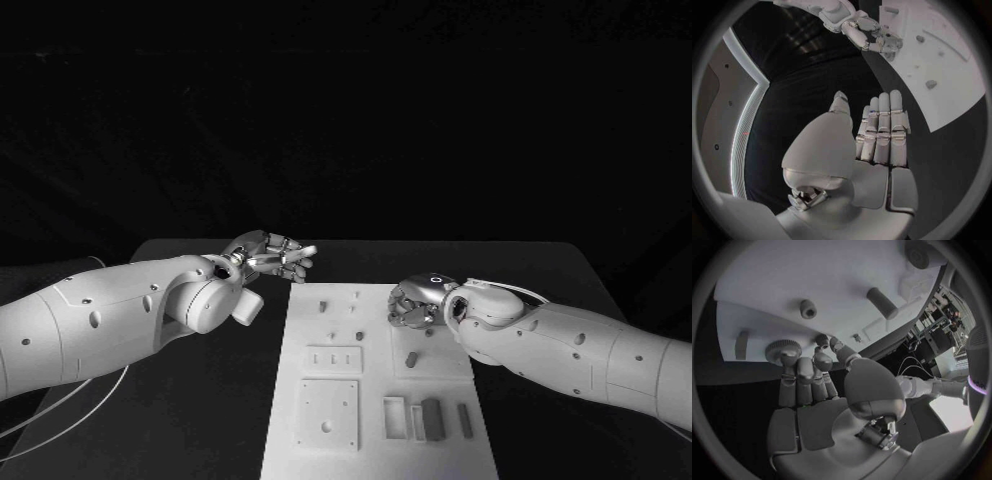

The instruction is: Assemble the parts on the task board

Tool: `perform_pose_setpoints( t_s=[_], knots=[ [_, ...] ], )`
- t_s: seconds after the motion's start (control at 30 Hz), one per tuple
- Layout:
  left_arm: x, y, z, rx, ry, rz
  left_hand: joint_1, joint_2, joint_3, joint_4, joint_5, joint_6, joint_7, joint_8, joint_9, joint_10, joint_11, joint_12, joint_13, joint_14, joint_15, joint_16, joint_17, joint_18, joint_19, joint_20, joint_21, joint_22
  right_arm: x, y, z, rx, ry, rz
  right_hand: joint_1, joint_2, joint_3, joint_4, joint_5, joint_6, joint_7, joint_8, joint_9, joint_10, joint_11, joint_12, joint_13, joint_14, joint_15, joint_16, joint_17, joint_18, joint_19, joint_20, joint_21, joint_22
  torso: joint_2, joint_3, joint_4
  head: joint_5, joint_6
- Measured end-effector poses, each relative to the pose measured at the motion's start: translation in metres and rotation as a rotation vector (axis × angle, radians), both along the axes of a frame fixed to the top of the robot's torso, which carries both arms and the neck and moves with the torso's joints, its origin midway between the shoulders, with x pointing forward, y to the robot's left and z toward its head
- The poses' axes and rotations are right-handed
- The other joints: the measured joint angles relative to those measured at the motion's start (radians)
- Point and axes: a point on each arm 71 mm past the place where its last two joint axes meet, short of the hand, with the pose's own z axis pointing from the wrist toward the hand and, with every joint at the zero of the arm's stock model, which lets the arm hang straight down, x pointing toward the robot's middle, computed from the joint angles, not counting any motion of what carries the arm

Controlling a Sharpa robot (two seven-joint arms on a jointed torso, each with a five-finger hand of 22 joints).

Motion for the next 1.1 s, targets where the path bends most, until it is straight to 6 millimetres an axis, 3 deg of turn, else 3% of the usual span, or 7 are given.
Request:
perform_pose_setpoints(
  t_s=[0.23,1.1],
  knots=[
    [-0.0002,-0.0006,0.0000,-0.001,0.001,-0.003,0.004,0.004,0.000,0.000,0.000,0.000,0.000,-0.002,0.000,0.000,0.000,0.000,0.001,0.000,0.000,0.000,0.002,0.000,0.000,0.000,0.000,0.001,-0.0003,0.0012,0.0002,-0.008,-0.003,-0.005,-0.011,0.001,0.009,-0.003,0.000,0.007,-0.006,0.000,0.003,0.000,0.000,0.000,0.000,0.000,0.000,0.000,-0.002,0.000,0.000,0.000,0.000,0.000,0.001,0.0003,-0.0003,0.000,-0.001],
    [-0.0001,-0.0010,-0.0004,-0.001,0.008,-0.013,0.004,0.004,-0.005,0.000,0.000,0.000,0.000,-0.002,0.000,0.000,0.000,-0.006,0.002,0.000,0.000,-0.004,0.004,-0.004,0.000,0.000,0.000,0.002,0.0024,-0.0009,0.0005,-0.031,-0.025,-0.030,-0.015,0.005,0.022,-0.006,0.000,0.017,0.002,0.000,0.004,0.004,0.003,0.000,0.000,0.001,-0.001,0.004,-0.001,0.000,0.005,-0.002,0.004,0.000,0.005,0.0012,-0.0015,0.007,-0.001]
  ],
)
